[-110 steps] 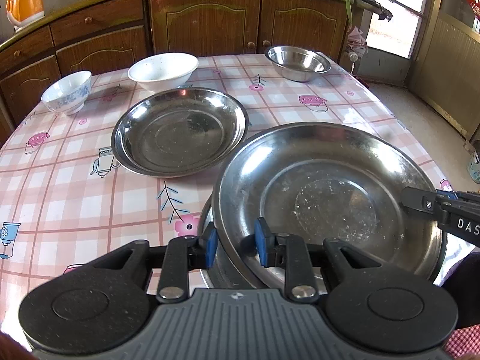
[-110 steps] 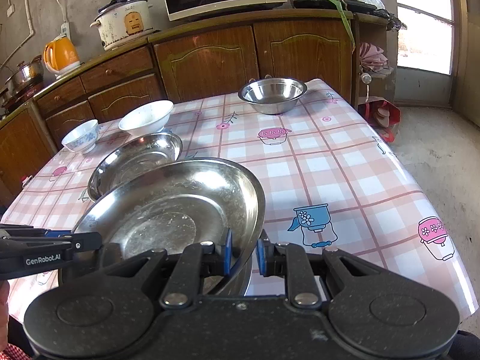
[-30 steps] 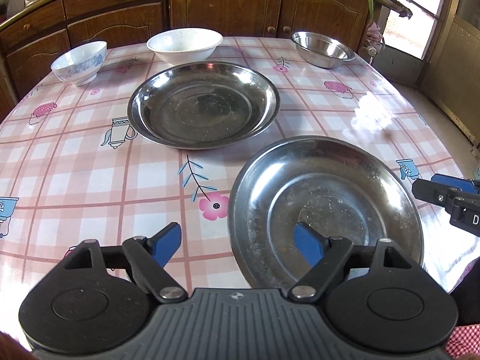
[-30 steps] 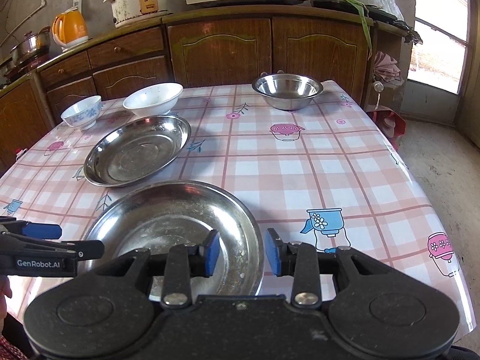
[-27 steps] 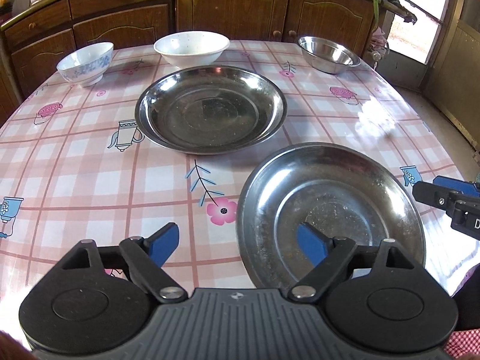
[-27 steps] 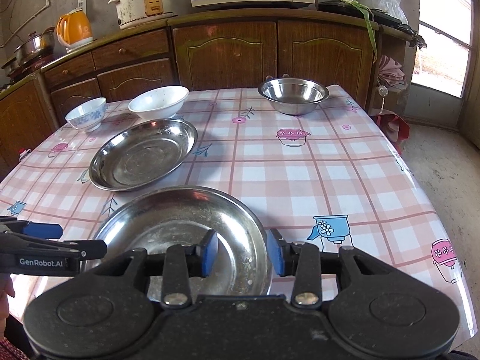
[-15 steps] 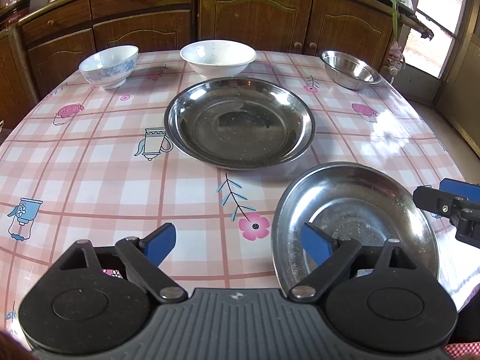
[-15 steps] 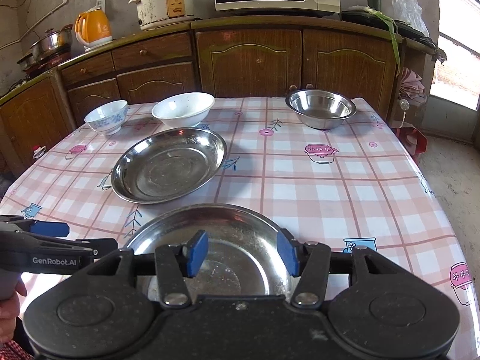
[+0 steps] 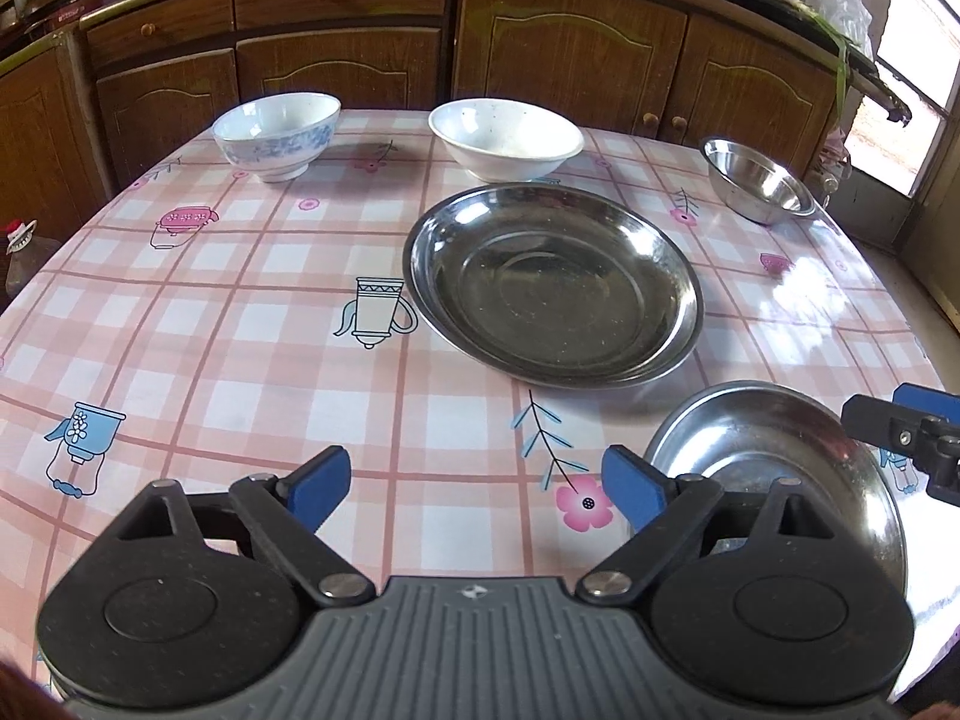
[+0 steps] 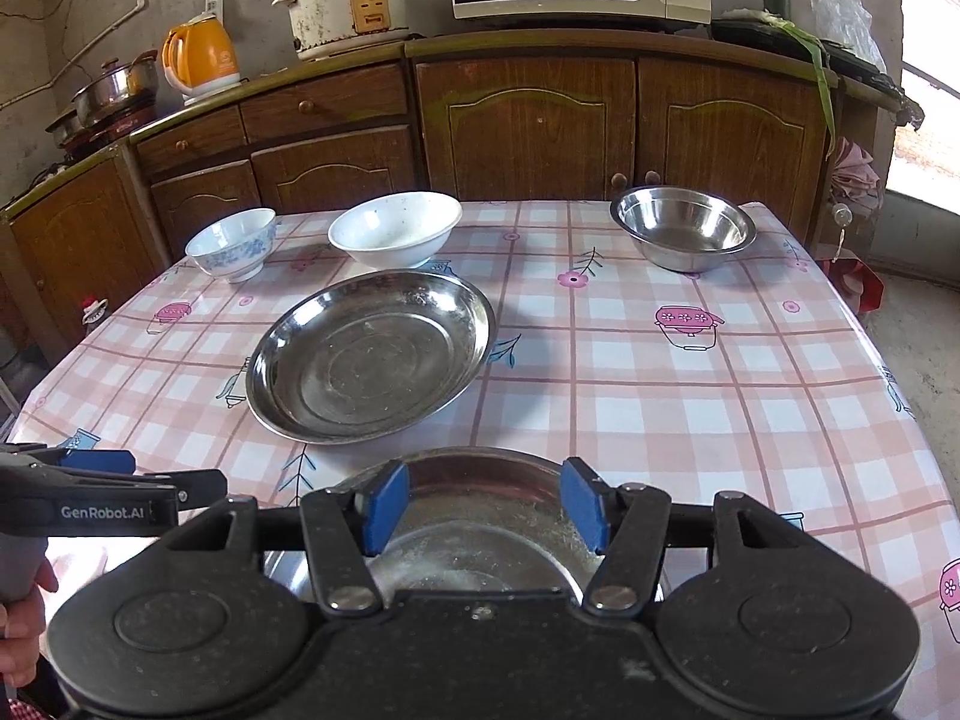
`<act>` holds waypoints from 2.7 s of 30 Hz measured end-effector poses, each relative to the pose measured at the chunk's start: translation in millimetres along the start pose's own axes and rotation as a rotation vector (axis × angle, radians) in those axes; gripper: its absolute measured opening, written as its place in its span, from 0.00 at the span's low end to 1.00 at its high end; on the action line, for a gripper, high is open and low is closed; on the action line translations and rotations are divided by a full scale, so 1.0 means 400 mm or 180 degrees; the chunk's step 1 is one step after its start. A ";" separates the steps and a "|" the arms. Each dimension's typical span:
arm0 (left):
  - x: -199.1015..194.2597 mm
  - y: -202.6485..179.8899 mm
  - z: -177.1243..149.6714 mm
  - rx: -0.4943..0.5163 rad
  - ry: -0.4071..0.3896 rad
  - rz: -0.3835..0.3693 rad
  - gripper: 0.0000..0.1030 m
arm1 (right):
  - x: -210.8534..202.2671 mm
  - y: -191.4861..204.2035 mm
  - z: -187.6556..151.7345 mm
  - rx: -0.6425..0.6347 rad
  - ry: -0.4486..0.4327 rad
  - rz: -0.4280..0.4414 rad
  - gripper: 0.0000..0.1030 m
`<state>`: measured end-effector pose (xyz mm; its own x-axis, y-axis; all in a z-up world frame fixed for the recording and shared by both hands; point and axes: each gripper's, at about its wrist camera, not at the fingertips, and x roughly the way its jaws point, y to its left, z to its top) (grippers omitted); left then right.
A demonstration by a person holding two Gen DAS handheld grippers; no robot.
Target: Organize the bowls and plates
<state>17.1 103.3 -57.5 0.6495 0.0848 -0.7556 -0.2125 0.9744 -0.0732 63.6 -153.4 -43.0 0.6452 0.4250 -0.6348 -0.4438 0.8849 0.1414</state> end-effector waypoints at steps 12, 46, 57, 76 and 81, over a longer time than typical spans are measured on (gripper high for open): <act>0.063 0.049 0.066 -0.0113 0.0037 0.0096 0.91 | 0.097 0.001 0.073 0.0069 0.0075 0.0114 0.69; 0.311 0.083 0.214 -0.0210 0.0152 -0.0097 0.26 | 0.461 -0.041 0.168 0.0595 0.0506 0.0268 0.45; 0.247 0.085 0.209 -0.0237 0.0039 -0.0090 0.18 | 0.398 -0.020 0.187 0.0612 0.0348 0.0207 0.29; 0.097 0.059 0.186 -0.0132 -0.0236 -0.0083 0.18 | 0.232 0.000 0.188 0.0482 -0.0002 0.0216 0.29; 0.071 0.047 0.178 -0.0093 -0.0288 -0.0090 0.18 | 0.198 -0.004 0.184 0.0474 -0.0076 0.0217 0.29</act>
<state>83.4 138.6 -34.1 0.7186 0.0771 -0.6912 -0.2134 0.9703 -0.1137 161.2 -107.1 -37.4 0.6323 0.4878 -0.6019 -0.3910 0.8716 0.2957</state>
